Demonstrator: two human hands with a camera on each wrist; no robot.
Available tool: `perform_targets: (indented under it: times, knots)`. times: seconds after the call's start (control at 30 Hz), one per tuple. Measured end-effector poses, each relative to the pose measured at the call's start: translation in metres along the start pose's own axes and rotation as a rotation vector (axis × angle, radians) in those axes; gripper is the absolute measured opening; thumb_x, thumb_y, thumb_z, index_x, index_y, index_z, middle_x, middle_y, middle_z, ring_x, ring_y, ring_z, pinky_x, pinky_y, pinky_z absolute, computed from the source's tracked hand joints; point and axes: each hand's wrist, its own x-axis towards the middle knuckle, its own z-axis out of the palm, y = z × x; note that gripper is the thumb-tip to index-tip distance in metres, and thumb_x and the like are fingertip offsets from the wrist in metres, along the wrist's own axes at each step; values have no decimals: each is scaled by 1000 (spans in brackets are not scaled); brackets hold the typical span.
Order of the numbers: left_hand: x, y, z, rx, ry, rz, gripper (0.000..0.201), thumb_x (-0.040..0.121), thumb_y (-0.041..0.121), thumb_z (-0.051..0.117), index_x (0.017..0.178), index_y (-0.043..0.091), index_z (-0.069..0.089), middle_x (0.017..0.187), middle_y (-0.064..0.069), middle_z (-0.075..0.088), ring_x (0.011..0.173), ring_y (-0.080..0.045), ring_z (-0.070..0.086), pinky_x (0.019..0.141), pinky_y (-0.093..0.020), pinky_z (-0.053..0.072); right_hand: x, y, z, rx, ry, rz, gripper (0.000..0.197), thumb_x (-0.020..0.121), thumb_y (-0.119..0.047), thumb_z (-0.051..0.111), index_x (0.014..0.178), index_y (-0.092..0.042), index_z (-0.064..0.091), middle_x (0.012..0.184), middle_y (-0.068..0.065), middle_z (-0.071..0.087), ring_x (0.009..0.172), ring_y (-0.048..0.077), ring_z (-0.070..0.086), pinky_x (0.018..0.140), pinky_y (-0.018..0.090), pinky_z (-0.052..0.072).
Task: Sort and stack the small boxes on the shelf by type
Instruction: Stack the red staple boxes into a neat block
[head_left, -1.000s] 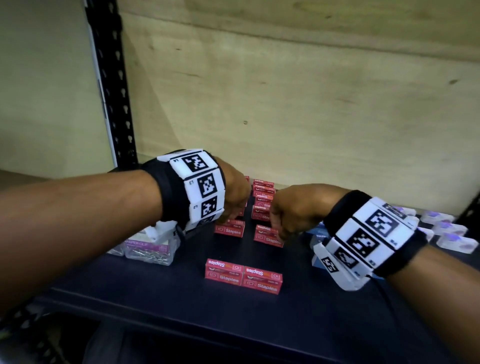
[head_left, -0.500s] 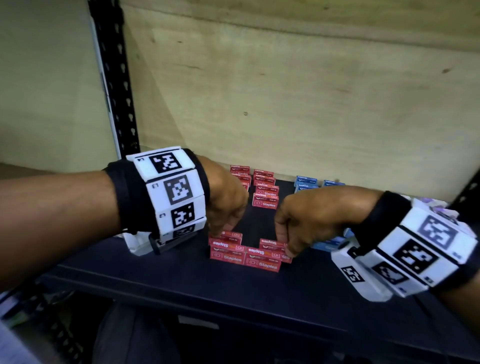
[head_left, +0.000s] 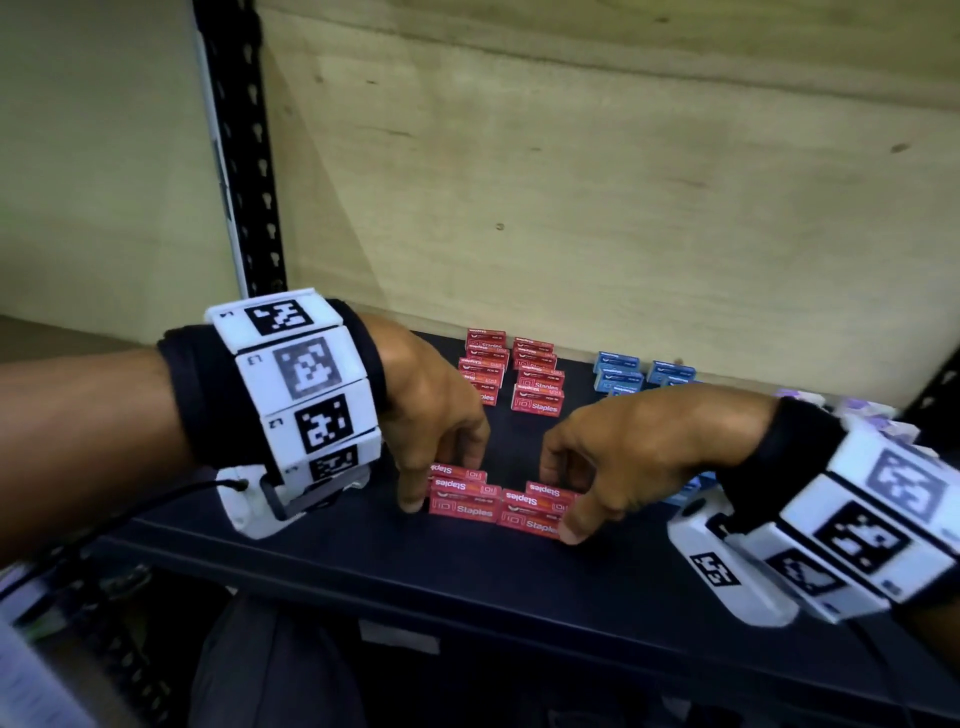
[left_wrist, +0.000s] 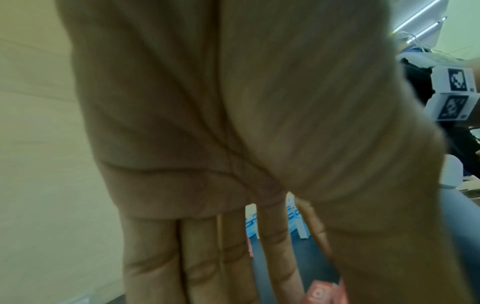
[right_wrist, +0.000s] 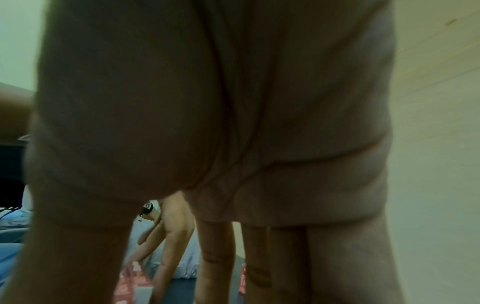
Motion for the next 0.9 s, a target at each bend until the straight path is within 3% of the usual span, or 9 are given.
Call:
perform_targets:
  times: [0.13,0.4,0.7,0.9]
  knots:
    - [5,2,8,-16,20,3,59,76,39,80,128,33,53,112,7,69,99,-11,64,88,-30,52,5,-5,4,-19,14,-14,41,82,-46,74,117,-29,59,92,-2,75,78,12,69,67,23,48]
    - [11,8,9,-56,88,34,49,81,40,76,125,30,57,109,7,68,97,-10,61,85,-27,51,10,-11,6,-67,102,-67,40,83,-42,75,118,-28,62,105,-6,71,94,14,67,83,30,54]
    - [15,5,10,-98,122,34,42,83,38,74,121,29,58,103,4,71,91,-10,65,82,-28,55,12,-11,8,-57,162,-101,33,87,-41,71,115,-28,63,100,-7,72,87,11,67,72,24,52]
    - [16,2,9,-96,168,40,37,84,38,73,117,28,61,101,6,71,91,-10,65,85,-31,55,12,-10,7,-75,216,-107,35,87,-41,70,118,-28,62,101,-10,64,86,11,59,66,22,46]
